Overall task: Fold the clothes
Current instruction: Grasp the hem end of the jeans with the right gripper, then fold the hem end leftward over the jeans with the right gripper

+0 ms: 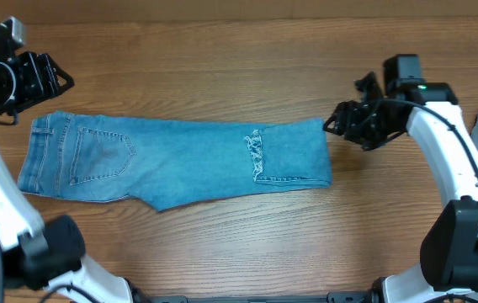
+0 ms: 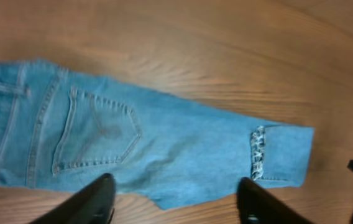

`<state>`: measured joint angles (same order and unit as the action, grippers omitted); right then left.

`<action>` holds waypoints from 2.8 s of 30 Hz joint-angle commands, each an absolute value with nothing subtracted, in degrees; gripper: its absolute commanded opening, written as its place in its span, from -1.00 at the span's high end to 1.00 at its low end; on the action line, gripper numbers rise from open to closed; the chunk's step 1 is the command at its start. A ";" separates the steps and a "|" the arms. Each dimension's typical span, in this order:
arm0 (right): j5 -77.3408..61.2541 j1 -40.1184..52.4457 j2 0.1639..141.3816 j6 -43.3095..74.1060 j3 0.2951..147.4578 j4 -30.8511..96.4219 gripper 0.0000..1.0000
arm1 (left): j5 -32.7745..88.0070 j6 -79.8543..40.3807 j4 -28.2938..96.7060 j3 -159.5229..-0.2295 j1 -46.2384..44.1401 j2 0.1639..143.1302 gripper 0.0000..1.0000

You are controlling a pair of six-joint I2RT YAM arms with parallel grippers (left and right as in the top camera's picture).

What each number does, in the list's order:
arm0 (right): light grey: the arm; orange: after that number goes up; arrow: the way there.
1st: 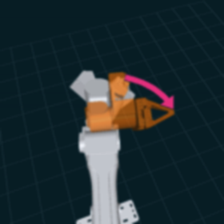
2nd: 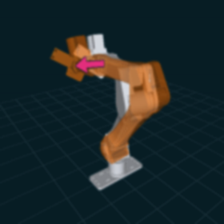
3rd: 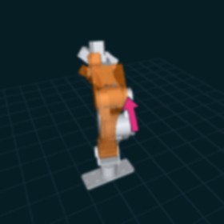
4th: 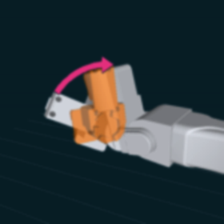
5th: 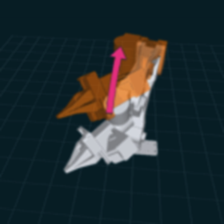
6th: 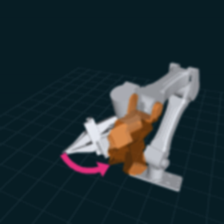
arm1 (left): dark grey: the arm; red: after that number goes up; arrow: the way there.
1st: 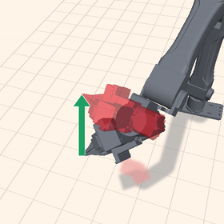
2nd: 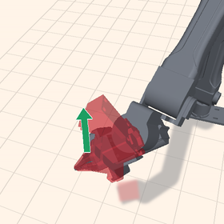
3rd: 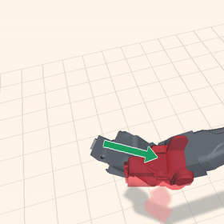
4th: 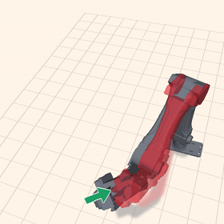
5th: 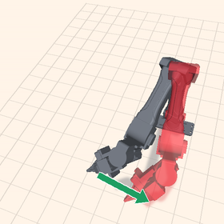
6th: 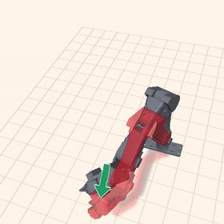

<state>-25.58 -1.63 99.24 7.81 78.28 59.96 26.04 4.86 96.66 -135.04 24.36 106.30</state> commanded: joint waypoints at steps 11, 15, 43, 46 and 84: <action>-27.31 -4.19 107.02 7.01 76.82 59.70 -0.34 | 17.23 2.55 96.82 -136.99 12.64 96.92 -1.00; -27.33 -3.57 109.91 6.98 76.71 59.22 -0.38 | 9.98 2.50 96.79 -136.99 13.89 92.36 -1.00; -19.73 -2.55 107.28 4.95 74.28 56.14 0.92 | 1.28 0.43 96.79 -136.99 13.87 86.24 -1.00; -11.14 -4.78 105.89 6.13 79.75 63.53 0.92 | 1.28 0.43 96.79 -136.99 13.87 86.24 -1.00; -6.09 36.01 108.29 24.12 94.13 60.14 0.92 | 1.28 0.43 96.79 -136.99 13.87 86.24 -1.00</action>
<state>-5.93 34.63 107.18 22.72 93.45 61.21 1.85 1.41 96.88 -136.88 13.63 86.41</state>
